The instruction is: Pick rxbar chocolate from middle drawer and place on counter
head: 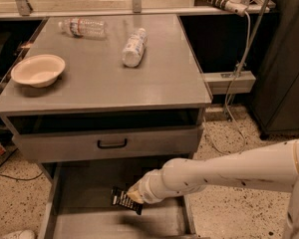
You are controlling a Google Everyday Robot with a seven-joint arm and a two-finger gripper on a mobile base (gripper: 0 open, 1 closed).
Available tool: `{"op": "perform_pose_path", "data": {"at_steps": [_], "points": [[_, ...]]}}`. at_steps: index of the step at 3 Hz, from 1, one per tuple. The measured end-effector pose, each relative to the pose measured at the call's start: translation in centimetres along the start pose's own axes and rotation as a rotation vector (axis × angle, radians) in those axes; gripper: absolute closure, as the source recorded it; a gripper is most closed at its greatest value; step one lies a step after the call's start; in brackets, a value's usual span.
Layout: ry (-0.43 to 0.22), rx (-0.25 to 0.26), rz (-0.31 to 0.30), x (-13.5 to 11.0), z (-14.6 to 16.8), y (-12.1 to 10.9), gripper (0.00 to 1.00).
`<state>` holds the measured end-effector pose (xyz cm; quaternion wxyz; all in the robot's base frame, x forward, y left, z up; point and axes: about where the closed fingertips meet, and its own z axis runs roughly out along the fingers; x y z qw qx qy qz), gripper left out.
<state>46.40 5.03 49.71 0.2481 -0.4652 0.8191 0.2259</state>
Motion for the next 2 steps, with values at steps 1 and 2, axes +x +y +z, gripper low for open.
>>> {"op": "perform_pose_path", "data": {"at_steps": [1, 2], "points": [[0.046, 0.052, 0.027, -1.8, -3.6, -0.4, 1.00], [0.065, 0.117, 0.026, -4.8, -7.4, -0.8, 1.00]]}}
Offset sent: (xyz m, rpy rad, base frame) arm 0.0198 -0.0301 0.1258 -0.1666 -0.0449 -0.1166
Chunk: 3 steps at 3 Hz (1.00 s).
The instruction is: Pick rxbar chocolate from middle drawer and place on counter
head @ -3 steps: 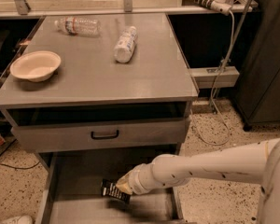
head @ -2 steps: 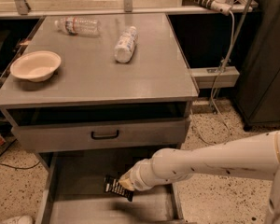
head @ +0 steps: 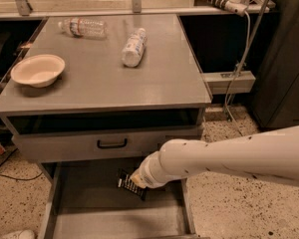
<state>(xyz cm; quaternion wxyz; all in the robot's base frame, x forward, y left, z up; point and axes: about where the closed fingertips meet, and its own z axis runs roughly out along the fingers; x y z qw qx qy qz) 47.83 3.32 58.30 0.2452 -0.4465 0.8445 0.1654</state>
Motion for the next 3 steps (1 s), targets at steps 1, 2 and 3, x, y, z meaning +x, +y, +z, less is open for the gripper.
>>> {"op": "perform_pose_path", "data": {"at_steps": [1, 2, 3], "points": [[0.004, 0.015, -0.003, -0.1, -1.5, -0.5, 1.00], [0.013, 0.062, 0.013, 0.4, -5.8, -1.3, 1.00], [0.015, 0.110, 0.020, 0.3, -10.1, -1.9, 1.00]]}}
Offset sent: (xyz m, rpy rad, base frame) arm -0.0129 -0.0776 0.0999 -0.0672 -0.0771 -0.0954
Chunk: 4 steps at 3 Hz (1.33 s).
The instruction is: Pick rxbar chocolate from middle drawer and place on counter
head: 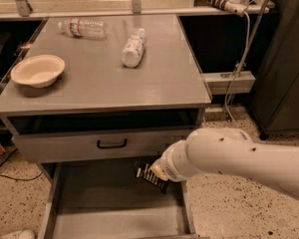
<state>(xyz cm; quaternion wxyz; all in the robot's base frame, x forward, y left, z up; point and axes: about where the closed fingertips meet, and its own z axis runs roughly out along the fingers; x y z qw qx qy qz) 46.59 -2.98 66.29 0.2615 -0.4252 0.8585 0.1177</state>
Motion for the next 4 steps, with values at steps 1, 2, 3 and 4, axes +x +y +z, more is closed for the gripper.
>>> {"op": "perform_pose_path", "data": {"at_steps": [1, 2, 3, 4], "points": [[-0.007, 0.050, -0.011, -0.9, -3.7, -0.7, 1.00], [-0.007, 0.050, -0.011, -0.9, -3.7, -0.7, 1.00], [-0.031, 0.107, -0.035, -2.8, -6.8, -1.7, 1.00], [-0.053, 0.172, -0.063, -5.2, -10.3, -2.6, 1.00]]}}
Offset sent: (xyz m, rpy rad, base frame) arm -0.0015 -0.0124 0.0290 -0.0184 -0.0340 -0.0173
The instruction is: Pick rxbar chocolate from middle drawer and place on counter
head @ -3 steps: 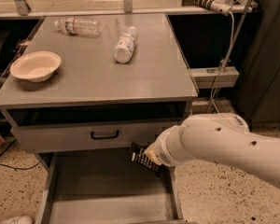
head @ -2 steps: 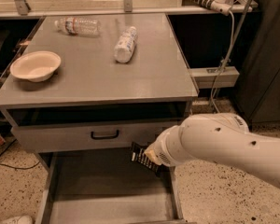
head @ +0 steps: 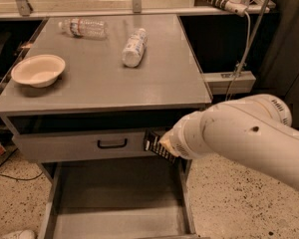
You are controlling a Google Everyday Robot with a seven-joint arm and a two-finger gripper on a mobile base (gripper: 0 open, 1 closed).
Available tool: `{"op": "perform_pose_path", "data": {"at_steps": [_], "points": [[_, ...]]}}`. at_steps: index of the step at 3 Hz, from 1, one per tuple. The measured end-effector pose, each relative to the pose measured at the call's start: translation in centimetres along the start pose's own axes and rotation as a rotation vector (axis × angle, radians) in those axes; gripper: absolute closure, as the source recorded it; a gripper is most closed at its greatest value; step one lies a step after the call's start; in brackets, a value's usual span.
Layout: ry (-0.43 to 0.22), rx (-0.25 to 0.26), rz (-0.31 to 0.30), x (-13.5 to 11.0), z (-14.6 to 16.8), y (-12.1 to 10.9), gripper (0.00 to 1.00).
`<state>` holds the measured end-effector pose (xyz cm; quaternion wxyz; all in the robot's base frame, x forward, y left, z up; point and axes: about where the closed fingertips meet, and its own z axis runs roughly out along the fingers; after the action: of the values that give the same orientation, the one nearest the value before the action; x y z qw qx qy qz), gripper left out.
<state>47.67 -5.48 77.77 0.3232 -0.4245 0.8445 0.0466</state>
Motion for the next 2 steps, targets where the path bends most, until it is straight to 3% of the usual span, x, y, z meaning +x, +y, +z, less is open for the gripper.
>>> {"op": "perform_pose_path", "data": {"at_steps": [2], "points": [[-0.039, 0.105, -0.073, -4.8, -5.1, -2.2, 1.00]]}}
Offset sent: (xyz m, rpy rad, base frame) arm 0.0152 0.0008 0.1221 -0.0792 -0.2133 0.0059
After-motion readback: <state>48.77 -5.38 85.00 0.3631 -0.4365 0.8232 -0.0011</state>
